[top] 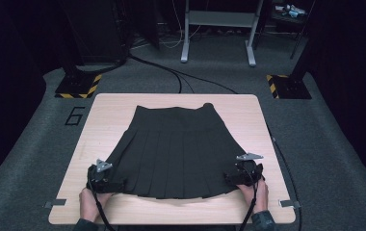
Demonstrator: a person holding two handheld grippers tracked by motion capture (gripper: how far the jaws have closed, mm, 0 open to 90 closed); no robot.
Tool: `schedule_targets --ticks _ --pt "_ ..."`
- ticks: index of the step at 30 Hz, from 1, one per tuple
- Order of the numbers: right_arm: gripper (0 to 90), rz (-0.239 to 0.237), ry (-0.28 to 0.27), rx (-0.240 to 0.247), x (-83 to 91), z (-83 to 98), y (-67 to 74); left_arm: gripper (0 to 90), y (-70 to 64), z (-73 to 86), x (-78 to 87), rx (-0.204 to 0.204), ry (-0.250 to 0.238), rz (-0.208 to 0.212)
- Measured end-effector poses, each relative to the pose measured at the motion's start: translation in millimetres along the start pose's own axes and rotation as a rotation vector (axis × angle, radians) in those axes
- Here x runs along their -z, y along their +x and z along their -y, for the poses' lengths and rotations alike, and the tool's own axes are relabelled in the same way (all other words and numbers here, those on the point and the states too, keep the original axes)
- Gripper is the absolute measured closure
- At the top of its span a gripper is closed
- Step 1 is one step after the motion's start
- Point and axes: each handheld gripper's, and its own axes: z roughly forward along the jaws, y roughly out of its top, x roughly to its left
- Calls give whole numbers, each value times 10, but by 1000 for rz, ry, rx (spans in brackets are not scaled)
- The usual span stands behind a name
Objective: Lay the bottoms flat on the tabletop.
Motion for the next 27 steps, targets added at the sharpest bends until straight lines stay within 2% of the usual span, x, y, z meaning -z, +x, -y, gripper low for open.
schedule_targets --ticks 4,12,27 --pt "0 2 -2 7 -68 -81 -80 83 27 -103 -93 -7 2 1" --pt "0 14 9 -18 -195 -249 -199 90 82 -271 -258 -2 -10 2" --pt "0 23 25 -24 -239 -323 -236 94 99 -355 -300 -12 19 5"
